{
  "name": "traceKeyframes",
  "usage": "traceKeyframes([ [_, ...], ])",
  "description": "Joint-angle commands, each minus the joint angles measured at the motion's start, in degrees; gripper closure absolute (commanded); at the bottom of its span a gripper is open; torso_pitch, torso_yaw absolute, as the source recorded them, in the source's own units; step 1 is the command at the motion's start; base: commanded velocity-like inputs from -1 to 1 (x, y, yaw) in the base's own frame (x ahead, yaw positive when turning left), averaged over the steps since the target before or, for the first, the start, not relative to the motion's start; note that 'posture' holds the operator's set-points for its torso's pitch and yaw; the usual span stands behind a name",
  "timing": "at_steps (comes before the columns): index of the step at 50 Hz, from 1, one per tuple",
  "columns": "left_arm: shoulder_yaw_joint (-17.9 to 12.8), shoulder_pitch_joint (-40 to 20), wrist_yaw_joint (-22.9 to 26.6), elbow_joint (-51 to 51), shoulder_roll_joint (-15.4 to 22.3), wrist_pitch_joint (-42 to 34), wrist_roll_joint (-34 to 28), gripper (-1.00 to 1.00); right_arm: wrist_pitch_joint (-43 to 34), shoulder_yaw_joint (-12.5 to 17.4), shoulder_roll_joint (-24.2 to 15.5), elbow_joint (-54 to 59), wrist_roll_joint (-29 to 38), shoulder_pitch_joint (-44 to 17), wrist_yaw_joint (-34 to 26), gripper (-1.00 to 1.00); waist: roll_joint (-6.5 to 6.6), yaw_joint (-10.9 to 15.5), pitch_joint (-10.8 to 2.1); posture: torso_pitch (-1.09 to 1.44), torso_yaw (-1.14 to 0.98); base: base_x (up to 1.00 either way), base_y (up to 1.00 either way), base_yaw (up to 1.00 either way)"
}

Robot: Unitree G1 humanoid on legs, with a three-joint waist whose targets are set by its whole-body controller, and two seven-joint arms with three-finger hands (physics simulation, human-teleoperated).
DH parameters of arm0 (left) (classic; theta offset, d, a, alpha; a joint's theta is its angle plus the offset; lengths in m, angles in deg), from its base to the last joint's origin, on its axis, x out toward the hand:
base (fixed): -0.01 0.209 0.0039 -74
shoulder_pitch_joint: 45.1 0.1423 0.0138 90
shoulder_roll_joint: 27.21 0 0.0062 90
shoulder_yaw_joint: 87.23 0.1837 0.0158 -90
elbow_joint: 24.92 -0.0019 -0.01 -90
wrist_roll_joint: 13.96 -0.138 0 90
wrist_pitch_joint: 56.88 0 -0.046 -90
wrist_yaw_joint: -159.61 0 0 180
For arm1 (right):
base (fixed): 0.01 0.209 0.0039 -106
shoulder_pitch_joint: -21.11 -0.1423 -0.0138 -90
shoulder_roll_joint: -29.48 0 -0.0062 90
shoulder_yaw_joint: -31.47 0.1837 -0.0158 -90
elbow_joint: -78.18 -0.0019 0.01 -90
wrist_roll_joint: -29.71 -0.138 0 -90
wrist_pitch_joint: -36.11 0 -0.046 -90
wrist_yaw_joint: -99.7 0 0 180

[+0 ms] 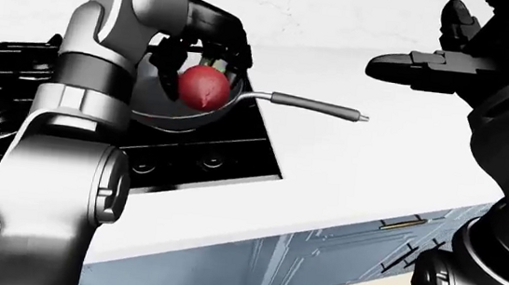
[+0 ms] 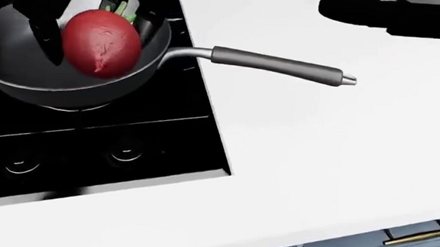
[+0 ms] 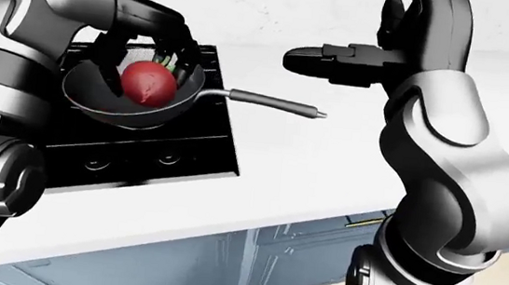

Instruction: Pick the beet from the plate and place it in the pan.

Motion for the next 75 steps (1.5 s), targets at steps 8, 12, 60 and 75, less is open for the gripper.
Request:
traceKeyframes([
  [8, -1.11, -2.78, -0.91, 1.70, 1.48, -0.15, 0.64, 1.00, 1.27, -0.03, -0.43, -0.88, 0.44, -2.43, -0.11, -1.00, 2.87, 0.29, -1.30, 0.00, 0.00, 0.20, -0.14, 0.00],
  [12, -1.10, -2.72, -0.82, 1.74, 1.44, -0.16, 0.68, 1.00, 1.74, -0.26, -0.53, -0.67, 0.82, -2.03, -0.38, -1.00, 4.14, -0.48, -1.84, 0.00, 0.00, 0.05, -0.01, 0.00],
  [60, -1.51, -4.60, -0.47, 0.80, 2.92, -0.50, 1.17, 1.00, 1.60, -0.33, 0.46, -2.00, 0.86, -3.19, -0.31, -1.00, 1.89, 0.24, -2.26, 0.00, 0.00, 0.11, 0.02, 0.00],
  [75, -1.44, -4.98, -2.39, -1.22, 4.27, 0.26, 0.33, 1.00, 2.80, -1.13, 0.56, -1.44, 2.42, -2.28, -1.16, -1.00, 1.02, 1.40, -1.29, 0.00, 0.00, 0.00, 0.03, 0.00],
])
